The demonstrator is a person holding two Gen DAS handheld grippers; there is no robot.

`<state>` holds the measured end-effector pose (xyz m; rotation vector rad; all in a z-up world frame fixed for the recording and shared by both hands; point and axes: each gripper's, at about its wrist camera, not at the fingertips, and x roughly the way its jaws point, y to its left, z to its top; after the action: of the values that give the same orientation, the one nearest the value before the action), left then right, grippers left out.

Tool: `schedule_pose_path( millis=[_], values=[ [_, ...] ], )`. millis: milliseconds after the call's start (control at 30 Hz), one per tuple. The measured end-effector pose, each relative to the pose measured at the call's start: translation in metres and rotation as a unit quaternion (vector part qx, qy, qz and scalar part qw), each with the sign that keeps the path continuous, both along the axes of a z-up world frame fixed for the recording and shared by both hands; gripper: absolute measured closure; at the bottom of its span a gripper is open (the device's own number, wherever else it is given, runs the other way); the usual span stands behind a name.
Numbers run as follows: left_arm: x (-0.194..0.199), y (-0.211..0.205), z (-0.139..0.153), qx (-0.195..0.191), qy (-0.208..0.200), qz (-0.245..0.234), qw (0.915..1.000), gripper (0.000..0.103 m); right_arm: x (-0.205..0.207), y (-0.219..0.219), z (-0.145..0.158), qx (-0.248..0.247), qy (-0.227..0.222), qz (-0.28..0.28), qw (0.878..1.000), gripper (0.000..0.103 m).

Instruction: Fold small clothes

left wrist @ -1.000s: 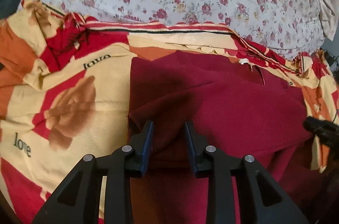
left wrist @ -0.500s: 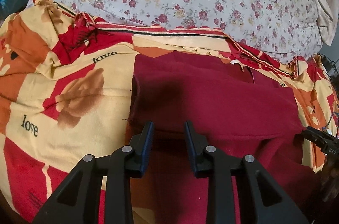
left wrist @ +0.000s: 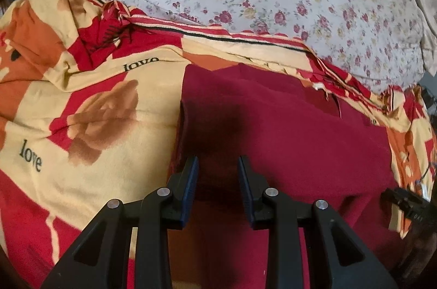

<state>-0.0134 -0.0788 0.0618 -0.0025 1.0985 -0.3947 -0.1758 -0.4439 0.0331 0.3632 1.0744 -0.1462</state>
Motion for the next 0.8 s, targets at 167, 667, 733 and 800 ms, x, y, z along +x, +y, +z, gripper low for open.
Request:
schedule_pose_path(
  millis=[167,667,733,800],
  values=[
    [-0.019,0.003,0.008,0.015,-0.006,-0.007,0.9998,0.094,-0.019,-0.004,0.011,0.002,-0.009,-0.007,1.000,0.031],
    [-0.103,0.022,0.008,-0.015,0.019,-0.027,0.9993,0.094,-0.068,0.036,0.019,0.066,-0.015,0.067,0.995,0.024],
    [-0.114,0.024,0.004,-0.022,0.030,-0.033,0.9988,0.094,-0.072,0.038,0.019,0.064,-0.012,0.070,0.995,0.024],
    [-0.125,0.025,0.002,-0.030,0.040,-0.036,0.9981,0.094,-0.076,0.039,0.019,0.066,-0.009,0.072,0.995,0.024]
  ],
)
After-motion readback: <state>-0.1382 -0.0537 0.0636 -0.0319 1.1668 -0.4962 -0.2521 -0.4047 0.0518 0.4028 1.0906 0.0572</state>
